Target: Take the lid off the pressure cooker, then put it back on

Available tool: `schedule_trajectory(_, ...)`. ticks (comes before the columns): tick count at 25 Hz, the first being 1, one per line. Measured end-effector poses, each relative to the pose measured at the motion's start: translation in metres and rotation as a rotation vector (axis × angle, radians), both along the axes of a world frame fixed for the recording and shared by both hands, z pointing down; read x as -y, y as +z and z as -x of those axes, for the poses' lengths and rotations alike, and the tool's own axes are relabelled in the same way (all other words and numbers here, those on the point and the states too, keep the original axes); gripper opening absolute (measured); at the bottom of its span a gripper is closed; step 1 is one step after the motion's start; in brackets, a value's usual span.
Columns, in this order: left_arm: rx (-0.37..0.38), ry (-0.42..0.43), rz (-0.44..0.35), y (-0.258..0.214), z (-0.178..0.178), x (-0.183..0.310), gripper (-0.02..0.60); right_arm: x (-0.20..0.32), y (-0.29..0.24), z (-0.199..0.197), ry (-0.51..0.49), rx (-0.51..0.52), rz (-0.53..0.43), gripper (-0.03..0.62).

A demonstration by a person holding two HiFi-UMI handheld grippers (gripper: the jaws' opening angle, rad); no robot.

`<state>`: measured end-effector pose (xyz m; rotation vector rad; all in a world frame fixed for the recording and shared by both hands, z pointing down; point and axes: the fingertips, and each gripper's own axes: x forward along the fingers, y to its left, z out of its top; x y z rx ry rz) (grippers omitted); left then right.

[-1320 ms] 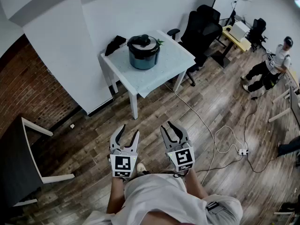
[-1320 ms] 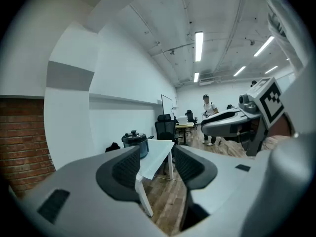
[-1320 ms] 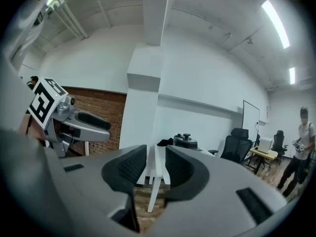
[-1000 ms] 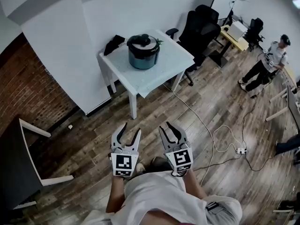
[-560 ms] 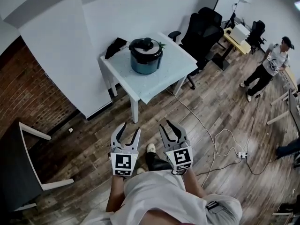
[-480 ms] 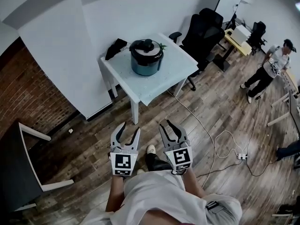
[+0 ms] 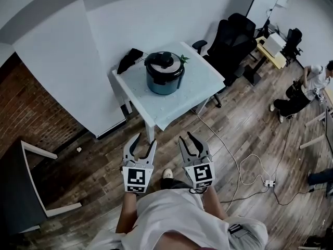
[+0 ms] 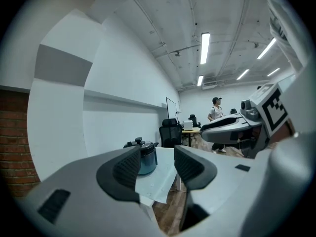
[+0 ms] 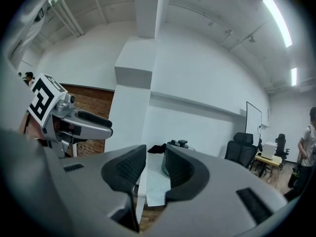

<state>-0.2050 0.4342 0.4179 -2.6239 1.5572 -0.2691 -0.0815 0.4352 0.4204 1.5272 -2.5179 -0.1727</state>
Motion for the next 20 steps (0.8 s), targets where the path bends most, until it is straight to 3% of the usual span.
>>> schedule_trajectory(12, 0.020, -0.050, 0.010, -0.005, -0.037, 0.082, 0.206, 0.087, -0.001, -0.045, -0.023, 0.014, 0.013, 0.124)
schedule_trajectory(20, 0.017, -0.076, 0.017, -0.003, -0.058, 0.110, 0.206, 0.118, 0.000, -0.065, -0.051, 0.013, 0.017, 0.123)
